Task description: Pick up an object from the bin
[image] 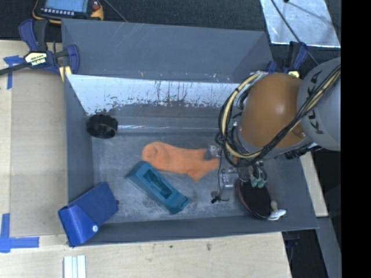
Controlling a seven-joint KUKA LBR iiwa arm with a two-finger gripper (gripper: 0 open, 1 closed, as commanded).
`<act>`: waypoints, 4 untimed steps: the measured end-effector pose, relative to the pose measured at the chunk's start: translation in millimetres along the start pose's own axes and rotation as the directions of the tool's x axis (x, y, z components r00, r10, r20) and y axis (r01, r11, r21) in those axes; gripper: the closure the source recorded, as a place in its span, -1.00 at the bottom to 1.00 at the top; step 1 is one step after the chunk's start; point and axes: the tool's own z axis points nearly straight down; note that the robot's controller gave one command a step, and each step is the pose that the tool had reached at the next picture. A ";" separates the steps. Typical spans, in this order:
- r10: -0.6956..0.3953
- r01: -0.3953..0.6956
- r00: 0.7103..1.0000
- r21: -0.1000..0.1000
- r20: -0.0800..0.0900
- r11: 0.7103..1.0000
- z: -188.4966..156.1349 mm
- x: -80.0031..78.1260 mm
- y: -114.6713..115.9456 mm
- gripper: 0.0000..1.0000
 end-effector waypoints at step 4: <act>-0.080 0.080 0.997 0.001 0.011 0.997 69.4 -40.0 36.0 1.00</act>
Offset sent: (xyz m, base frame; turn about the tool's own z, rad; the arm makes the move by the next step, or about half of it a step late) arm 0.0552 0.0695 -0.0696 0.0245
